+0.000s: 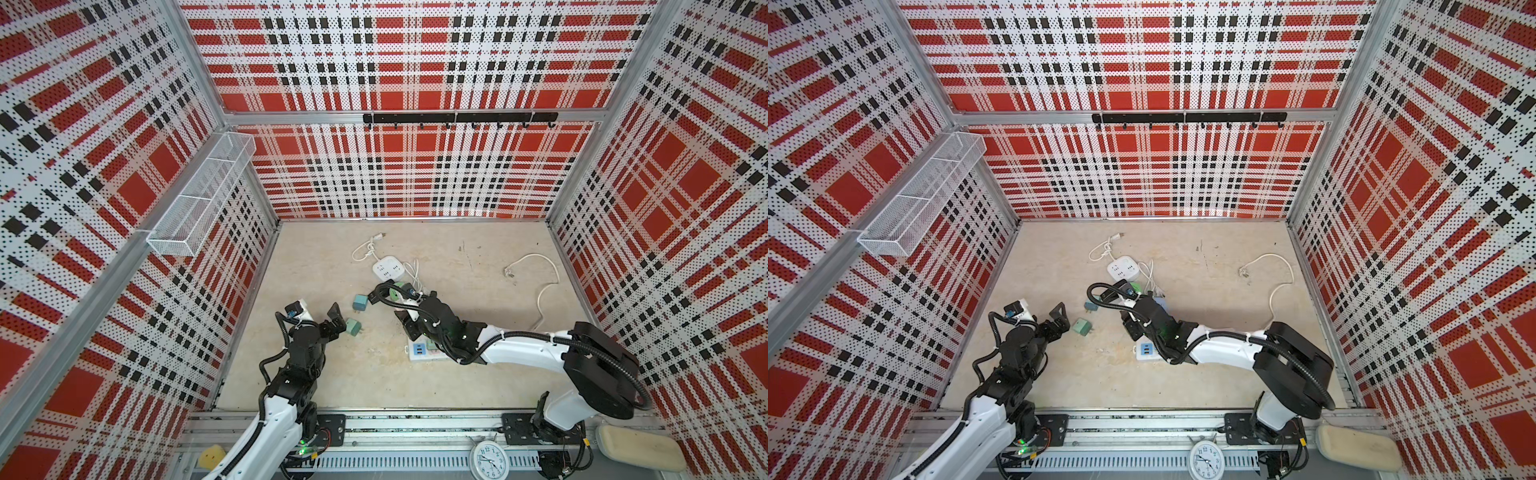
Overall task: Insert the plug
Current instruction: 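Lift the pink adapter toward the left gripper while the left gripper reaches in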
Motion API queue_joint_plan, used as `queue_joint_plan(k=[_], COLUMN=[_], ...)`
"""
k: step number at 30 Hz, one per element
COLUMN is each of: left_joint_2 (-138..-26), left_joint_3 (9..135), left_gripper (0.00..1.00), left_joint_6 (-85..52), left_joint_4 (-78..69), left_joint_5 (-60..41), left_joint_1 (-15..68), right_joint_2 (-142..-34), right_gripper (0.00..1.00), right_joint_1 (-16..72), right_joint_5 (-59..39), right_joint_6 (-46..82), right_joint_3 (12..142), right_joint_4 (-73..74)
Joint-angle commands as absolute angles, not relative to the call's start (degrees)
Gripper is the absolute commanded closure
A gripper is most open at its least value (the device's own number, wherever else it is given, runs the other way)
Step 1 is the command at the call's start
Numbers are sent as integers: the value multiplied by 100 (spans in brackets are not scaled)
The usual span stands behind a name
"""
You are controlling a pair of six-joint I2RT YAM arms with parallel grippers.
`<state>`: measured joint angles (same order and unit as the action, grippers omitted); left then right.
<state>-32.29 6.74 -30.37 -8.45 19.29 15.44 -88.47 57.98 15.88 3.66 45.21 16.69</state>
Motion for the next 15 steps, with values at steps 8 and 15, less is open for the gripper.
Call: queue_joint_plan(k=[8,15], left_joint_2=[-2957,-3014], left_joint_3=[1145,1781], left_gripper=[13,13], left_joint_6=[-2514,-2187], left_joint_4=[-973,-922], left_joint_5=[-225,-694], left_joint_1=[1635,3072], right_joint_2=[-7934,-7604], right_gripper=[87,89], right_joint_1=[5783,5775], right_joint_5=[1703,1632], right_joint_6=[-934,-1080], right_joint_3=[3197,2697], right_joint_4=[4150,4651])
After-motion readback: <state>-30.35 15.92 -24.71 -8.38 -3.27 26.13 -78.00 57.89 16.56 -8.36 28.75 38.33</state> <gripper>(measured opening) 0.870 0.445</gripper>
